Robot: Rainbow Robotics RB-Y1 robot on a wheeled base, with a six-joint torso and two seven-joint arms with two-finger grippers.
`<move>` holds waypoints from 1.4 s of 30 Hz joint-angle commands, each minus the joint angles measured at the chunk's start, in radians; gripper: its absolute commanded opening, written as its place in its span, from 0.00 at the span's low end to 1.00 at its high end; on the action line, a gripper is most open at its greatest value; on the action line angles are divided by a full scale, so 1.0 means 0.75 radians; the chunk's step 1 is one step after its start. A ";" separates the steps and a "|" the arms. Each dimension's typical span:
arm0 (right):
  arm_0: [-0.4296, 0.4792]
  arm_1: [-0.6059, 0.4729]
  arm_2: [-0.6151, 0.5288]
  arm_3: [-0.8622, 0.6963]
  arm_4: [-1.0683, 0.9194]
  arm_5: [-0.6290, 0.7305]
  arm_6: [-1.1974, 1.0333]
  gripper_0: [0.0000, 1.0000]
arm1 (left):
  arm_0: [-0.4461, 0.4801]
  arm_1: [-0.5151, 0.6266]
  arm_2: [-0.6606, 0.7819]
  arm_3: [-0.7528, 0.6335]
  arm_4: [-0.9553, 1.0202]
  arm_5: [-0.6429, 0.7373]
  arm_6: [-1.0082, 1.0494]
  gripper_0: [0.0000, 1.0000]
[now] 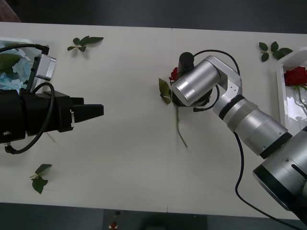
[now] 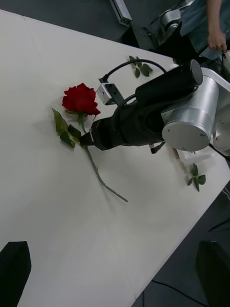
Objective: Put the red flowers into the right box and the blue flowers into the left box
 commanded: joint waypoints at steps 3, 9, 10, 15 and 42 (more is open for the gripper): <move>-0.038 0.024 0.002 -0.013 0.018 -0.027 -0.046 1.00 | 0.008 -0.060 0.055 -0.053 -0.126 0.123 -0.067 1.00; -0.038 0.024 0.002 0.063 0.024 -0.149 -0.048 1.00 | -0.001 -0.183 0.051 -0.088 -0.208 0.189 -0.087 1.00; -0.038 0.024 0.002 0.071 0.028 -0.164 -0.050 1.00 | -0.005 -0.187 0.041 -0.092 -0.204 0.186 -0.091 1.00; -0.038 0.022 0.002 0.079 0.030 -0.164 -0.046 1.00 | -0.033 -0.189 -0.004 -0.102 -0.200 0.186 -0.104 1.00; -0.085 -0.264 -0.043 -0.318 -0.178 0.190 -0.056 0.00 | -0.046 -0.191 -0.008 -0.102 -0.194 0.184 -0.110 1.00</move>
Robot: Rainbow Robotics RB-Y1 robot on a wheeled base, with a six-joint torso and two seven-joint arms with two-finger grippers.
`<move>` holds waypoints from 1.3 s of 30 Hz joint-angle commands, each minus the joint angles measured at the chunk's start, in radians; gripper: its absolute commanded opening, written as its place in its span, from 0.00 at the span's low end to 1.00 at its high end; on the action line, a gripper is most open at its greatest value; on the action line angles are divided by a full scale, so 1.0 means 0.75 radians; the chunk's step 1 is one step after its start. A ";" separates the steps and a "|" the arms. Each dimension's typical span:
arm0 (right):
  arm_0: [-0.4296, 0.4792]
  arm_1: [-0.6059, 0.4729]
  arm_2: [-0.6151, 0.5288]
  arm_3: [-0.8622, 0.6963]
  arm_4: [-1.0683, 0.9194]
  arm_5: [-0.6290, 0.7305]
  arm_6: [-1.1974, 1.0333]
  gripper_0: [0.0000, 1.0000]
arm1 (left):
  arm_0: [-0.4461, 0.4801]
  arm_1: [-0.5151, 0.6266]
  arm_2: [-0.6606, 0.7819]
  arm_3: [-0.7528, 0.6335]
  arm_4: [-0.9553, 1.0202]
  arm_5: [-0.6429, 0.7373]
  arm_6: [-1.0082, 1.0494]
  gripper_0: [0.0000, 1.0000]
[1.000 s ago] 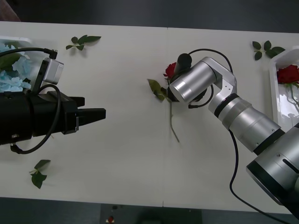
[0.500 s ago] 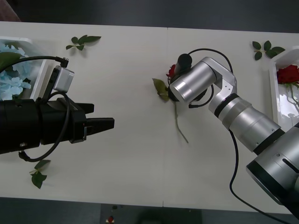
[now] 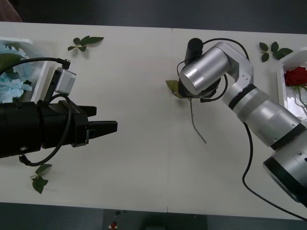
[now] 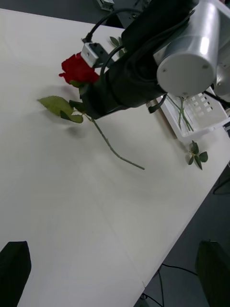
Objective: Put the red flowers into the right box and the blue flowers into the left box
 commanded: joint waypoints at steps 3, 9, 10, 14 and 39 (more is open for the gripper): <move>-0.041 -0.247 -0.100 -0.306 -0.119 0.206 -0.052 0.00 | -0.045 0.025 0.016 -0.033 0.001 -0.005 -0.033 1.00; -0.043 -0.449 -0.307 -0.400 -0.262 0.396 -0.009 0.00 | -0.045 0.025 0.016 -0.033 0.001 -0.005 -0.033 1.00; -0.041 -0.492 -0.342 -0.400 -0.295 0.417 0.001 0.00 | -0.045 0.025 0.016 -0.033 0.001 -0.005 -0.033 1.00; -0.033 -0.662 -0.411 -0.400 -0.391 0.445 0.032 0.00 | -0.045 0.025 0.016 -0.033 0.001 -0.005 -0.033 1.00; 0.335 -0.916 -1.037 0.093 -0.414 0.120 1.020 0.00 | -0.045 0.025 0.016 -0.033 0.001 -0.005 -0.033 1.00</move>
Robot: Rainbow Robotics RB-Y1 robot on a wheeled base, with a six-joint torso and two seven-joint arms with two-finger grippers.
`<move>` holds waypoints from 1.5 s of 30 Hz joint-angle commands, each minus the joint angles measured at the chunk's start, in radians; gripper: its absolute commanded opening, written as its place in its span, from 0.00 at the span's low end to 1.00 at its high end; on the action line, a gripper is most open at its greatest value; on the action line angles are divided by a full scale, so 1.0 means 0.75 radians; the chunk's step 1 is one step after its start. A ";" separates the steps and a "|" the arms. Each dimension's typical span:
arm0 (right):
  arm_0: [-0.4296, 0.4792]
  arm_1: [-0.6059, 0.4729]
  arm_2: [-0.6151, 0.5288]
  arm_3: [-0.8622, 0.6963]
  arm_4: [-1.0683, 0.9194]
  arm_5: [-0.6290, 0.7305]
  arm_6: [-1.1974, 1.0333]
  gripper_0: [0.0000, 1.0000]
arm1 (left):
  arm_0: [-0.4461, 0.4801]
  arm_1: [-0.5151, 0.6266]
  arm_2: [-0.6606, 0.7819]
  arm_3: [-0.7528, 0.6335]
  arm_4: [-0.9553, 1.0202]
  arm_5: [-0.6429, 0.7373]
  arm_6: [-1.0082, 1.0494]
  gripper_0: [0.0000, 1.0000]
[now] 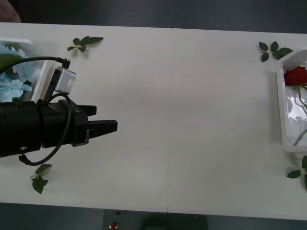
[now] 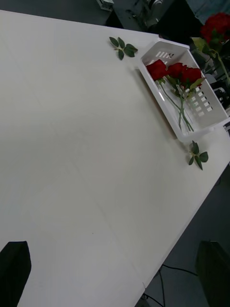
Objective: Put the red flowers into the right box and the blue flowers into the left box
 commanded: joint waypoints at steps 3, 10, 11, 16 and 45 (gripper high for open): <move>0.050 0.000 -0.004 0.112 -0.011 -0.151 0.226 0.00 | -0.040 0.025 0.016 -0.033 0.001 -0.005 -0.033 1.00; 0.095 0.076 -0.004 0.152 -0.021 -0.266 0.323 0.00 | -0.040 0.025 0.016 -0.033 0.001 -0.005 -0.033 1.00; 0.099 0.088 -0.004 0.152 -0.021 -0.276 0.325 0.00 | -0.040 0.025 0.016 -0.033 0.001 -0.005 -0.033 1.00; 0.111 0.143 -0.004 0.152 -0.023 -0.325 0.343 0.06 | -0.040 0.025 0.016 -0.033 0.001 -0.005 -0.033 1.00; 0.111 0.153 -0.356 -0.236 -0.788 0.256 1.319 1.00 | -0.040 0.025 0.016 -0.033 0.001 -0.005 -0.033 1.00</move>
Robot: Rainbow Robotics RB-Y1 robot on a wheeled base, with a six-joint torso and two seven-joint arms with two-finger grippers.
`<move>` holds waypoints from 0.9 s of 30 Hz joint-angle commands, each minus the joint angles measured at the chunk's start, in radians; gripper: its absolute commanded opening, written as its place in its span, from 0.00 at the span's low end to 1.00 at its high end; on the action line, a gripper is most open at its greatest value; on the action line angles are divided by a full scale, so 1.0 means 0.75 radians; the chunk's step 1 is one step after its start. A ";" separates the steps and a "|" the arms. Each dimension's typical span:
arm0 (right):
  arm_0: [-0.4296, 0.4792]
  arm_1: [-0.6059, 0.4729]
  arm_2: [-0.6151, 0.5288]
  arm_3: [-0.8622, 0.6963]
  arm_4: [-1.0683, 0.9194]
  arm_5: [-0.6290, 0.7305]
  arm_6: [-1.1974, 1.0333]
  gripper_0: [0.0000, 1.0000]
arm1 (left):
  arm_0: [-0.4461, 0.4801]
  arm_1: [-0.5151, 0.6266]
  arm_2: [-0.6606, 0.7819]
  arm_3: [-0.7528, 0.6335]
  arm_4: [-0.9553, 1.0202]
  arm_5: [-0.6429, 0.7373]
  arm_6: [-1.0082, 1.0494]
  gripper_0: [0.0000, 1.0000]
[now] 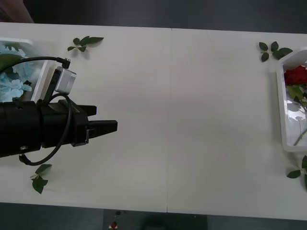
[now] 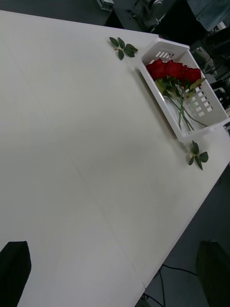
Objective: Put the red flowers into the right box and the blue flowers into the left box
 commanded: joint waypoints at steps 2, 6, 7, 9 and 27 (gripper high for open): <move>-0.009 -0.024 -0.037 -0.032 -0.205 0.087 0.338 1.00 | -0.039 0.025 0.016 -0.033 0.001 -0.005 -0.033 1.00; -0.007 -0.022 -0.041 -0.032 -0.371 0.136 0.425 1.00 | -0.039 0.025 0.016 -0.033 0.001 -0.005 -0.033 1.00; -0.009 -0.018 -0.037 -0.034 -0.441 0.148 0.425 1.00 | -0.039 0.025 0.016 -0.033 0.001 -0.005 -0.033 1.00; -0.011 -0.012 -0.035 -0.032 -0.504 0.167 0.425 1.00 | -0.039 0.025 0.016 -0.033 0.001 -0.005 -0.033 1.00; -0.058 0.135 0.041 -0.085 -0.792 0.429 0.425 1.00 | -0.039 0.025 0.016 -0.033 0.001 -0.005 -0.033 1.00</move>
